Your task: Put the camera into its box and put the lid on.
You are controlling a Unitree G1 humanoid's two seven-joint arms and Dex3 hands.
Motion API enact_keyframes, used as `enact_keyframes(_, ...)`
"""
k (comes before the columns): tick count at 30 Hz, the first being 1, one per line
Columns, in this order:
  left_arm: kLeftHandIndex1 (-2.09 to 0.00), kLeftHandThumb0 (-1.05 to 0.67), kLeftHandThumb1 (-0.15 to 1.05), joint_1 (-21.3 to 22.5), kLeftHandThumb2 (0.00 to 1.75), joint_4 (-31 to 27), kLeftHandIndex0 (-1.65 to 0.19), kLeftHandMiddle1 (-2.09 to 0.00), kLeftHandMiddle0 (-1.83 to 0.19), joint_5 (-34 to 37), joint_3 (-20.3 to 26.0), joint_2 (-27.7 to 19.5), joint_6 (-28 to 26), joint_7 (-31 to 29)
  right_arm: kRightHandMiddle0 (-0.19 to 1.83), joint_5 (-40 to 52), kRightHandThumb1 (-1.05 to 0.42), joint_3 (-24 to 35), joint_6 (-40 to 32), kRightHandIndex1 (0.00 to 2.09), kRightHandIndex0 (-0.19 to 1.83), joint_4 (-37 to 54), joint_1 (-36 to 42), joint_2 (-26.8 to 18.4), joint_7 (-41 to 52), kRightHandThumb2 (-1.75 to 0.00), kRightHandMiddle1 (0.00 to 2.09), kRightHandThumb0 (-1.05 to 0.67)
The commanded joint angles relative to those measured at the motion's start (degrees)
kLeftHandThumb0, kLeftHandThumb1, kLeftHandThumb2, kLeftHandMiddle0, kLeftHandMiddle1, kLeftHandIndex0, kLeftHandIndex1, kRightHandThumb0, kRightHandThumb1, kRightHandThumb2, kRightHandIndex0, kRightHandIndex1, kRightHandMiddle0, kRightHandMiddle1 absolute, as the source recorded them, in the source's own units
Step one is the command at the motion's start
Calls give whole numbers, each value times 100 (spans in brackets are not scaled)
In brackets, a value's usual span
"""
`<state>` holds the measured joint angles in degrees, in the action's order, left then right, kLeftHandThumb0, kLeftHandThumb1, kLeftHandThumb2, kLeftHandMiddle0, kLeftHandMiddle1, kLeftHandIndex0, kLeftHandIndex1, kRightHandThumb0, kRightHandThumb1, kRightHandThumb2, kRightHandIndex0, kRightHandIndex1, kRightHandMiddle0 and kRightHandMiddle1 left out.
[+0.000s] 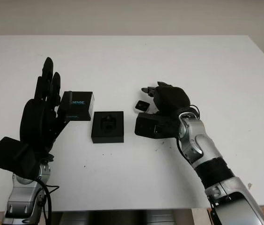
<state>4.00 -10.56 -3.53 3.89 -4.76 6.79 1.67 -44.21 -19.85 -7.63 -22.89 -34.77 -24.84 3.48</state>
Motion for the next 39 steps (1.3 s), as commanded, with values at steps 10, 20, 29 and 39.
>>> enact_keyframes(10, -7, -71, 105, 47, 39, -22, 4, -6, 2, -12, 58, -81, 56, -12, 18, -15, -93, -159, 244, 7, 26, -496, -218, 70, -400, -5, 97, -76)
enact_keyframes(20, -6, -71, 105, 50, 39, 1, 4, -5, 2, -7, 41, -107, 93, -5, 29, -74, -93, -211, 270, 11, 39, -518, -191, 40, -679, -5, 131, -70)
enact_keyframes(29, -6, -72, 105, 47, 39, -3, 4, -5, 3, 18, 31, -94, 101, 1, 45, -657, -97, -431, 174, 14, 53, -299, -166, -112, -839, -6, 145, -69)
enact_keyframes(39, -6, -72, 105, 30, 38, 9, 4, -5, 3, 11, 19, -82, 136, 11, 48, -1039, -97, -574, 247, 16, 69, -315, -166, -158, -1198, -6, 178, -61)
